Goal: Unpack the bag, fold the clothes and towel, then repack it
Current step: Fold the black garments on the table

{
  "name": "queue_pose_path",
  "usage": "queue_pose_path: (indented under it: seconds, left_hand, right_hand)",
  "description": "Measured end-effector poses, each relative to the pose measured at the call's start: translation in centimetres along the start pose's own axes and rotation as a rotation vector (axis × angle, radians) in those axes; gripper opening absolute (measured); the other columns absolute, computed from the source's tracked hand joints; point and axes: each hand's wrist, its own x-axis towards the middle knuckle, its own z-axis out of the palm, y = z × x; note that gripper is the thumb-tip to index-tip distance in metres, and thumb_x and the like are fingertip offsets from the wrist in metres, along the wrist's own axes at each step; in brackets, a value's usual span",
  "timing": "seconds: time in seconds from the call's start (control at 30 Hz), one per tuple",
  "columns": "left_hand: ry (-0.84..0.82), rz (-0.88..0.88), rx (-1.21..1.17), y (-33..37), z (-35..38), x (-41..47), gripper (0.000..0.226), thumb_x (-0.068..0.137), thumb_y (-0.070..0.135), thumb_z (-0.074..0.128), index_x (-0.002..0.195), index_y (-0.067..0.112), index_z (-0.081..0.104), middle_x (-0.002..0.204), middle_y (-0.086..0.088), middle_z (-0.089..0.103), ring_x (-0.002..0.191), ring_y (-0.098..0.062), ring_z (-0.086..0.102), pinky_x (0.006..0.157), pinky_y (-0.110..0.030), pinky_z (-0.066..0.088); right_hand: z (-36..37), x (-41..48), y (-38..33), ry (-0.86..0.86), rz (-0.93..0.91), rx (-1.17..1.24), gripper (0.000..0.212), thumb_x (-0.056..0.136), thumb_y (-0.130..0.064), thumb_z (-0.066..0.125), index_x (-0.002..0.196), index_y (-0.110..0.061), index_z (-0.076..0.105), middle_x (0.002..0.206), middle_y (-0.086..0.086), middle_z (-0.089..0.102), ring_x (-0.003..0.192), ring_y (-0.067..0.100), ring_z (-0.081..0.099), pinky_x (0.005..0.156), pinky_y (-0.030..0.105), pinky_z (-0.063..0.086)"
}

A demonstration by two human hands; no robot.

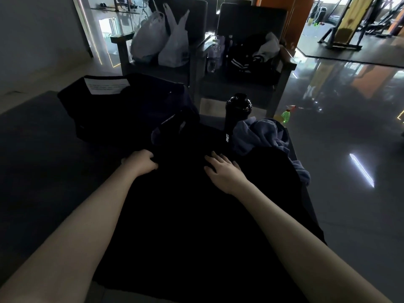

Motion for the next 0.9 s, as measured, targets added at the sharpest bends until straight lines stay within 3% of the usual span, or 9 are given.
queue_pose_path:
  seconds: [0.1, 0.23, 0.33, 0.47, 0.53, 0.63, 0.7, 0.8, 0.9]
  left_hand:
    - [0.053, 0.054, -0.188, -1.1, -2.1, -1.3, 0.019, 0.088, 0.034, 0.064, 0.09, 0.015, 0.066, 0.094, -0.004, 0.066, 0.08, -0.017, 0.06, 0.066, -0.027, 0.047]
    - [0.129, 0.138, -0.651, -1.2, -5.5, -4.2, 0.021, 0.087, 0.036, 0.065, 0.085, 0.015, 0.069, 0.087, 0.0, 0.068, 0.076, -0.011, 0.065, 0.063, -0.018, 0.046]
    - [-0.019, 0.174, -0.503, -1.5, -6.6, -5.7, 0.021, 0.085, 0.036, 0.067, 0.087, 0.016, 0.07, 0.085, 0.002, 0.071, 0.075, -0.008, 0.067, 0.059, -0.012, 0.047]
    - [-0.207, 0.116, -0.178, -2.7, -6.6, -6.3, 0.022, 0.079, 0.029, 0.076, 0.098, 0.02, 0.069, 0.094, 0.001, 0.071, 0.087, -0.014, 0.068, 0.079, -0.029, 0.054]
    - [-0.132, 0.107, -0.103, -3.0, -6.6, -6.4, 0.022, 0.08, 0.028, 0.075, 0.1, 0.019, 0.068, 0.097, 0.0, 0.069, 0.089, -0.015, 0.065, 0.079, -0.028, 0.052]
    - [0.077, 0.105, -0.124, -2.8, -6.5, -6.7, 0.017, 0.085, 0.032, 0.069, 0.096, 0.018, 0.068, 0.093, 0.0, 0.066, 0.081, -0.013, 0.062, 0.069, -0.025, 0.05]
    - [0.182, 0.131, -0.139, -2.1, -6.1, -7.1, 0.022, 0.086, 0.035, 0.067, 0.092, 0.013, 0.069, 0.089, -0.002, 0.066, 0.079, -0.015, 0.062, 0.071, -0.029, 0.052]
    - [0.283, 0.226, -0.007, -0.6, -4.9, -8.6, 0.027, 0.087, 0.038, 0.065, 0.091, 0.012, 0.067, 0.088, -0.001, 0.065, 0.082, -0.019, 0.063, 0.075, -0.037, 0.053]
    - [0.313, 0.337, 0.162, 1.6, -3.5, -10.4, 0.022, 0.089, 0.037, 0.06, 0.096, 0.016, 0.065, 0.094, -0.003, 0.066, 0.089, -0.024, 0.063, 0.07, -0.032, 0.047]
  right_hand:
    - [-0.2, -0.2, -0.5, -0.014, 0.008, -0.012, 0.051, 0.1, -0.044, 0.027, 0.149, -0.031, 0.022, 0.16, -0.007, 0.007, 0.147, 0.017, 0.003, 0.118, 0.047, 0.003]
    - [-0.1, -0.5, -0.9, -0.005, 0.028, -0.047, 0.052, 0.1, -0.044, 0.027, 0.15, -0.03, 0.021, 0.16, -0.006, 0.007, 0.147, 0.017, 0.003, 0.118, 0.049, 0.0]
    - [-0.6, -0.3, -1.6, -0.012, 0.029, -0.118, 0.052, 0.1, -0.042, 0.027, 0.149, -0.028, 0.023, 0.159, -0.004, 0.011, 0.147, 0.021, 0.006, 0.117, 0.052, 0.0]
    - [-1.5, 0.4, -2.6, -0.033, 0.02, -0.262, 0.05, 0.098, -0.039, 0.028, 0.146, -0.024, 0.032, 0.156, 0.0, 0.022, 0.144, 0.024, 0.014, 0.113, 0.057, 0.0]
    - [-1.8, 0.6, -3.2, -0.024, 0.024, -0.339, 0.05, 0.098, -0.038, 0.028, 0.144, -0.021, 0.036, 0.154, 0.002, 0.026, 0.143, 0.025, 0.015, 0.113, 0.058, 0.001]
    - [-1.4, 0.1, -5.2, 0.241, -0.099, -0.382, 0.039, 0.096, -0.034, 0.037, 0.12, -0.015, 0.061, 0.133, 0.004, 0.048, 0.128, 0.023, 0.036, 0.106, 0.046, 0.025]
    - [-1.0, 0.0, -7.3, 0.326, -0.122, -0.145, 0.041, 0.097, -0.039, 0.038, 0.098, -0.012, 0.07, 0.113, 0.004, 0.059, 0.113, 0.022, 0.048, 0.096, 0.039, 0.035]
    - [-1.0, 0.9, -10.4, 0.063, 0.094, 0.421, 0.062, 0.093, -0.059, 0.032, 0.085, -0.008, 0.068, 0.088, 0.006, 0.068, 0.086, 0.023, 0.063, 0.089, 0.039, 0.049]
    - [-1.4, 2.4, -12.0, 0.01, 0.232, 0.627, 0.058, 0.086, -0.063, 0.044, 0.084, -0.01, 0.067, 0.08, 0.006, 0.07, 0.07, 0.022, 0.067, 0.066, 0.03, 0.053]
